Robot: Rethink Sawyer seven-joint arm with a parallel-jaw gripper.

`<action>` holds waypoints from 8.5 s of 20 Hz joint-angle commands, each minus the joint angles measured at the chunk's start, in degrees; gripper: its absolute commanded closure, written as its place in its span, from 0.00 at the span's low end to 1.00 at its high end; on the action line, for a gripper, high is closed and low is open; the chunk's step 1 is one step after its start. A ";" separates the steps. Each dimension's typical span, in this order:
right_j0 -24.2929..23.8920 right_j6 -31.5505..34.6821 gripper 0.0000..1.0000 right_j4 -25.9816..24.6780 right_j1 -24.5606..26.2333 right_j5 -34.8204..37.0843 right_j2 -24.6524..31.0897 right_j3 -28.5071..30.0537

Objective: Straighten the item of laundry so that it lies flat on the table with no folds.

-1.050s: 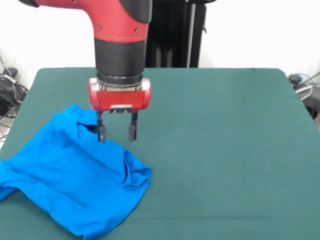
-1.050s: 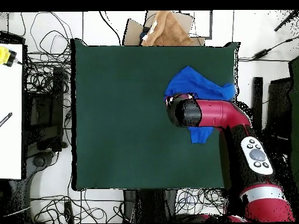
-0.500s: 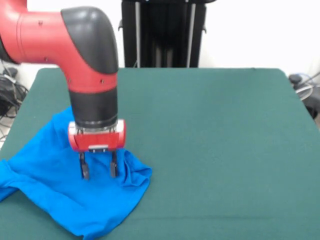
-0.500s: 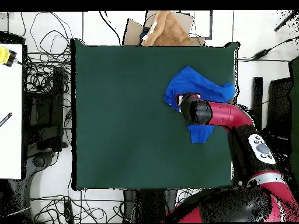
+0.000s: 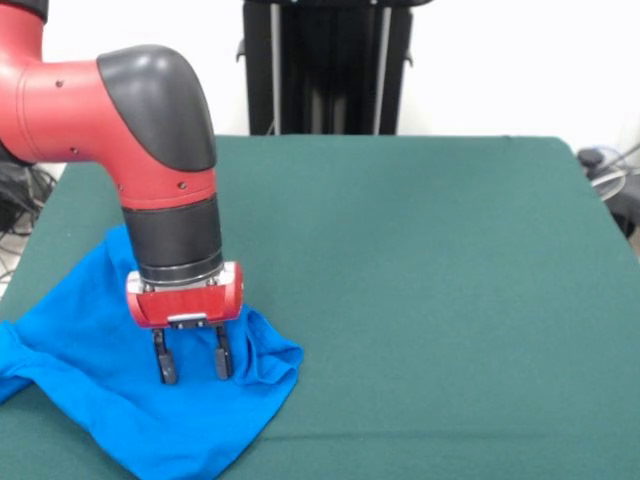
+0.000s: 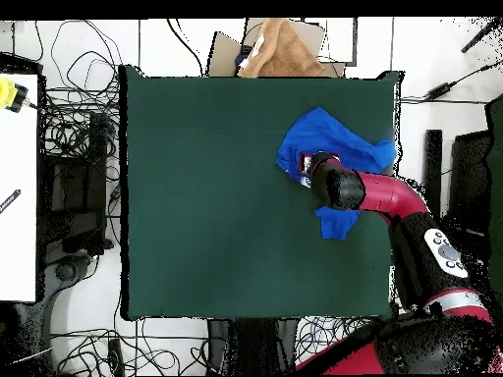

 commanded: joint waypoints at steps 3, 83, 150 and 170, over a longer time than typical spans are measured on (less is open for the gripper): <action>1.87 -9.63 0.00 -7.26 12.01 -2.17 5.39 -6.52; 26.12 23.97 0.00 15.54 -10.66 -11.29 -18.91 26.29; 29.14 10.34 1.00 25.82 -26.86 7.00 -25.20 27.56; 6.95 -15.66 1.00 6.75 3.43 7.05 -1.24 -8.18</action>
